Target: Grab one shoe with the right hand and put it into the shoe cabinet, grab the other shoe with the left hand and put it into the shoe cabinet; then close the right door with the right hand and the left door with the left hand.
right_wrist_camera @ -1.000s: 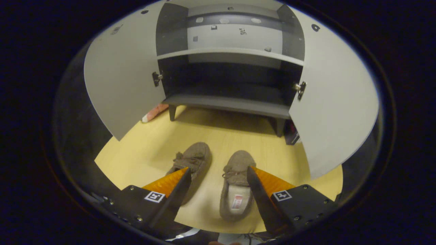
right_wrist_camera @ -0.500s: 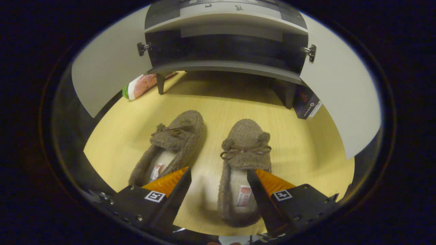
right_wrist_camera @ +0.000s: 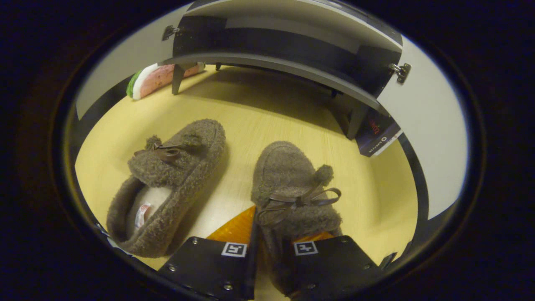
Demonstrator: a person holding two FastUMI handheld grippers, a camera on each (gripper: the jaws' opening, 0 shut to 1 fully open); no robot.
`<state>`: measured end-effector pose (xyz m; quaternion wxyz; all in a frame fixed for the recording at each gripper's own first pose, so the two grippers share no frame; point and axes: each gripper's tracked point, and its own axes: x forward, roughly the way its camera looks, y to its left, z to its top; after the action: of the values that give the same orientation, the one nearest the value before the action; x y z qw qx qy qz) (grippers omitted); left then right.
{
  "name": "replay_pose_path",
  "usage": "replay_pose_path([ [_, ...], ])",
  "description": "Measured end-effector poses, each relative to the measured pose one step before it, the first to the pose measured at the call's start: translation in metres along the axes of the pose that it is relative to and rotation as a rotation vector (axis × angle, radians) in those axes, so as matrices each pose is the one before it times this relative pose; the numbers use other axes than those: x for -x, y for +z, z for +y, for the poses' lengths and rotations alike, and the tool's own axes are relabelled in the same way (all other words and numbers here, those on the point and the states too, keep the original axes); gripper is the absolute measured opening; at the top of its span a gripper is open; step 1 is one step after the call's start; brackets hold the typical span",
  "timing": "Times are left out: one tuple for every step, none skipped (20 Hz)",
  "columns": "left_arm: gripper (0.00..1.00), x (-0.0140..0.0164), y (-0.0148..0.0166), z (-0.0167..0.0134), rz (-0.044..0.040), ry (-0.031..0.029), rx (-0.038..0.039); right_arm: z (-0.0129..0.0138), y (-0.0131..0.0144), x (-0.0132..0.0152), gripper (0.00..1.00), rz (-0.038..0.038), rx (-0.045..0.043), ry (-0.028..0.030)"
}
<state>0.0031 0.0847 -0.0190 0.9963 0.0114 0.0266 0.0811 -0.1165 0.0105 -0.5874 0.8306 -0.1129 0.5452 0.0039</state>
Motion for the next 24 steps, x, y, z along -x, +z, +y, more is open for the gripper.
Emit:
replay_pose_path([
  [0.94,0.00122,0.00029,0.00038,-0.00007,-0.00033,0.00234,-0.00067,0.00006,0.00017,0.27,0.00081,0.01564,-0.00028],
  [0.94,0.00039,-0.00021,-0.00014,0.00083,-0.00117,0.00187,-0.0007,0.0016,0.00401,0.17,-0.00348,-0.00646,-0.00911],
  [0.94,-0.00019,-0.00033,0.00007,0.00056,0.00016,0.00284,-0.00039,-0.00103,-0.00123,0.07,0.00961,-0.00489,0.00181],
  [0.94,0.00046,0.00024,0.00026,-0.00011,0.00022,0.00256,-0.00031,0.00173,-0.00105,0.07,0.00156,-0.017,0.00576],
  [0.94,0.00112,-0.00005,0.00075,0.00028,-0.00033,0.00046,0.00122,-0.00023,0.00346,0.07,-0.00006,-0.02569,0.00687],
  [0.94,0.00055,-0.00005,0.00083,0.00069,-0.00159,-0.00103,-0.00261,0.00493,0.00361,0.07,-0.01156,-0.02608,-0.00326],
  [0.94,-0.00004,-0.00066,-0.00111,-0.00051,-0.00033,0.00031,-0.00509,0.0049,0.00422,0.07,-0.01591,-0.03034,0.00083],
  [0.94,0.00014,0.00045,0.0004,-0.00157,0.00025,0.00159,-0.00241,0.00481,0.00584,0.07,-0.01065,-0.03582,0.00867],
  [0.94,0.00084,0.00046,0.00009,-0.0006,-0.00033,0.00224,0.00041,0.00578,0.00771,0.07,-0.01391,-0.04089,0.01296],
  [0.94,0.00066,0.00021,0.00055,-0.00088,-0.00154,0.00102,-0.00168,0.00707,0.00843,0.07,-0.0175,-0.0334,0.00702],
  [0.94,0.00004,-0.00055,0.00027,-0.0004,-0.00127,-0.00012,-0.00357,0.00878,0.00958,0.07,-0.02438,-0.02314,0.00375],
  [0.94,0.00043,0.00038,0.00004,-0.00107,-0.00223,-0.00027,-0.00245,0.0111,0.00945,0.07,-0.02828,-0.01083,0.00171],
  [0.94,0.0001,-0.00095,-0.00011,0.00089,-0.00172,-0.0016,-0.00273,0.01199,0.01045,0.07,-0.03317,-0.0033,0.00067],
  [0.94,0.00029,0.00004,0.0,-0.00027,-0.00196,-0.00149,-0.00117,0.01539,0.01105,0.06,-0.0358,0.00148,0.00121],
  [0.95,0.00099,-0.00003,0.00061,-0.00098,-0.0019,-0.00155,-0.0007,0.01458,0.00989,0.06,-0.03668,0.0018,0.00311],
  [0.95,-0.00023,-0.00019,-0.0004,-0.00095,-0.00172,-0.00006,-0.00043,0.01621,0.00829,0.07,-0.0369,-0.00304,0.00514],
  [0.95,-0.00044,-0.00007,-0.00025,-0.00171,-0.00169,0.00066,-0.00041,0.01674,0.00905,0.07,-0.03417,-0.00766,0.00676],
  [0.94,0.00029,0.00065,0.00025,-0.00176,-0.00232,0.00167,0.00046,0.01874,0.00845,0.07,-0.03536,-0.00879,0.00492],
  [0.95,0.00036,-0.00033,-0.00016,-0.00121,-0.00179,0.00203,0.0002,0.02001,0.00751,0.07,-0.03767,-0.00714,0.00465],
  [0.95,-0.00023,0.00019,0.00011,-0.00092,-0.00179,0.00283,0.00065,0.02179,0.00772,0.07,-0.04005,-0.00409,0.00121],
  [0.94,0.00068,0.00033,0.00039,-0.00136,-0.00131,0.0031,0.00081,0.02172,0.00589,0.07,-0.04386,-0.00258,0.00179],
  [0.94,-0.00007,0.00052,0.00016,-0.00114,-0.00079,0.00202,0.00076,0.02504,0.00338,0.07,-0.04361,-0.00157,0.00315],
  [0.94,-0.00087,-0.00078,-0.00023,-0.00132,-0.00068,0.00093,0.00102,0.02378,0.00251,0.06,-0.04432,-0.00287,0.00572],
  [0.95,-0.00011,0.00033,-0.0001,-0.00151,-0.00032,0.00074,0.00003,0.02686,-0.00074,0.06,-0.04439,-0.00351,0.00642],
])
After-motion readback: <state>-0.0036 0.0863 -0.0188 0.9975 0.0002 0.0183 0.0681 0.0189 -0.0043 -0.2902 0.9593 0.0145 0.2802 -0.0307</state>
